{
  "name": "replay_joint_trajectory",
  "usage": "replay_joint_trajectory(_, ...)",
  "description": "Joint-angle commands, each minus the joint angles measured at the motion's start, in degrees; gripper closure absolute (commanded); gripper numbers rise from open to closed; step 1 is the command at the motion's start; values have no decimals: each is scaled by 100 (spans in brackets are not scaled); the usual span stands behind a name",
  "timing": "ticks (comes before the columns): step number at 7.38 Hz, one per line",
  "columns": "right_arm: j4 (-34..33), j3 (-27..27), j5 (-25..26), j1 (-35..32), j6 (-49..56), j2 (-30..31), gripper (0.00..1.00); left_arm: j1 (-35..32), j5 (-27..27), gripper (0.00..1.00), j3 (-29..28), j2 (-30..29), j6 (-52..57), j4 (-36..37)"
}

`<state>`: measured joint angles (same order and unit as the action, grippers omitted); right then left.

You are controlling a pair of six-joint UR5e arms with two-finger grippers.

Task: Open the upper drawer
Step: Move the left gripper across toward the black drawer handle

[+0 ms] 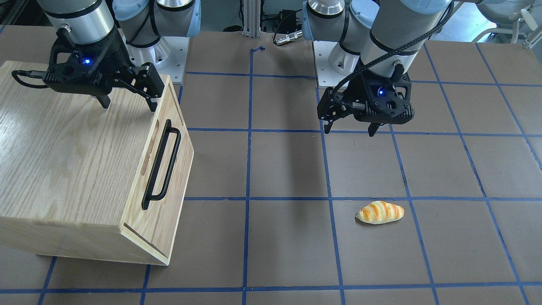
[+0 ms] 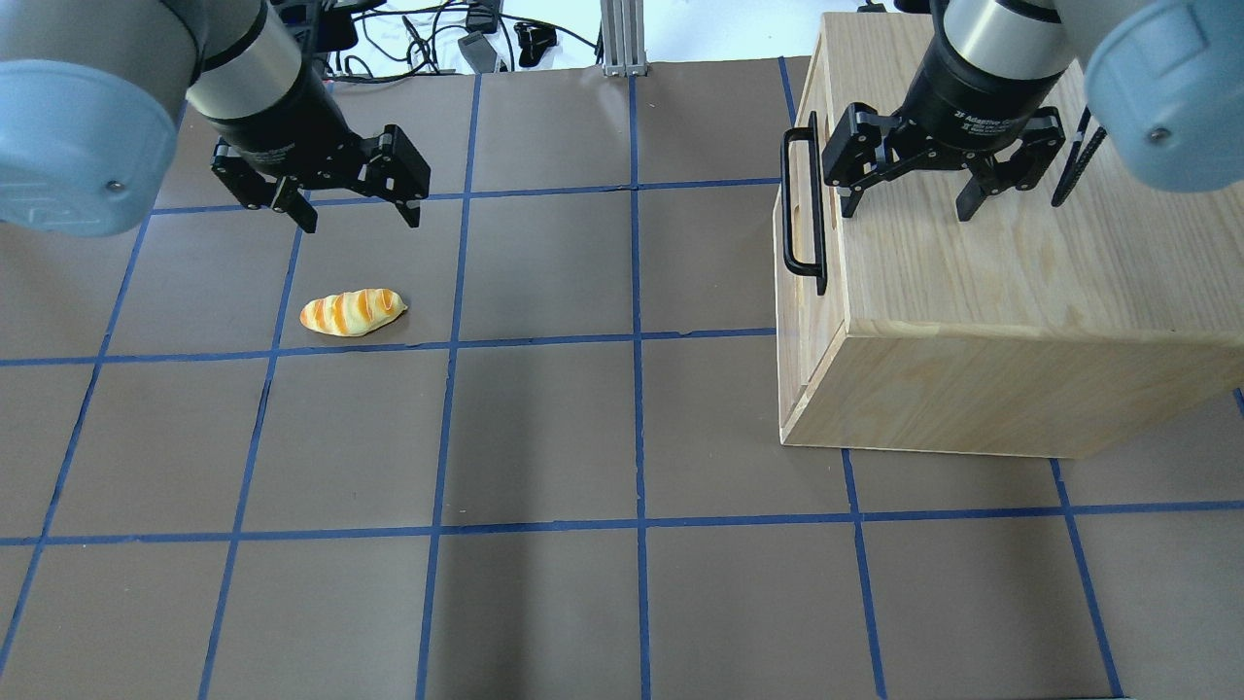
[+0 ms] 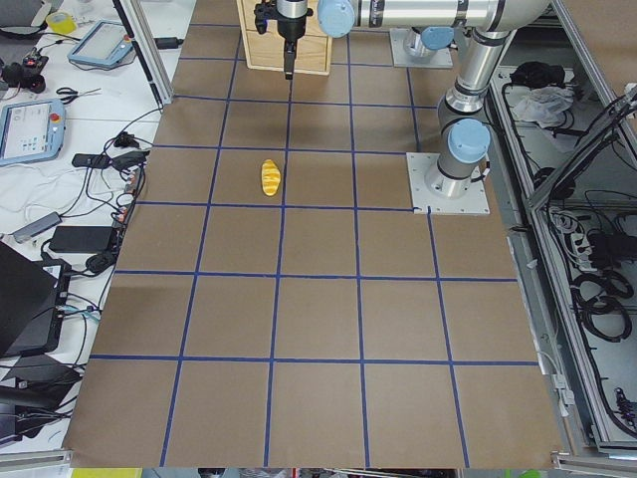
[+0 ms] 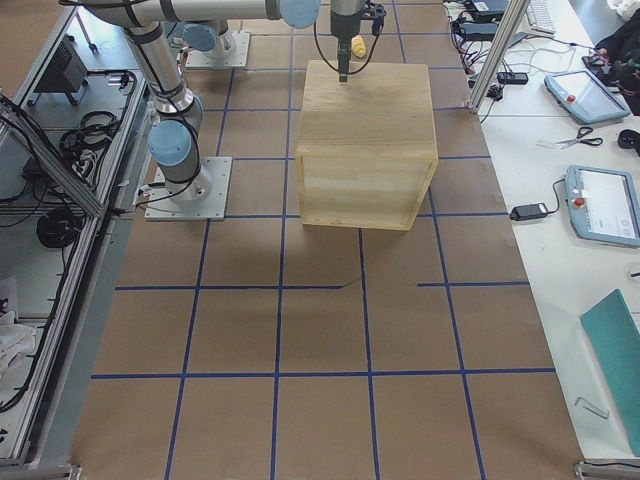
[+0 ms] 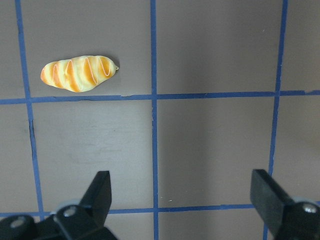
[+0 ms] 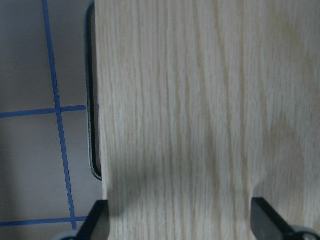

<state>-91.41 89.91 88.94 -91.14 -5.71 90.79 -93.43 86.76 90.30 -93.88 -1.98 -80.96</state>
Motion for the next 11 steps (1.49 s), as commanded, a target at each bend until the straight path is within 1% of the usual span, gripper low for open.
replay_joint_trajectory(1,0,0,1,0,0,0,0,-61,-770,0,-21,-226,-65,411)
replay_joint_trajectory(2,0,0,-8,0,0,0,0,-166,-1062,0,-47,-306,-118,527)
replay_joint_trajectory(3,0,0,-8,0,0,0,0,-315,-1099,0,-178,-419,-423,598)
replay_joint_trajectory(5,0,-9,-8,0,0,0,0,-753,-1073,0,-451,-700,-899,608)
replay_joint_trajectory(6,0,0,-8,9,0,0,0,-895,-1091,0,-547,-832,-1301,825)
replay_joint_trajectory(8,0,0,1,0,0,0,0,-1228,-1082,0,-636,-1105,-1576,950)
replay_joint_trajectory(11,0,0,-8,0,0,0,0,-1519,-1100,0,-952,-1456,-2225,1020)
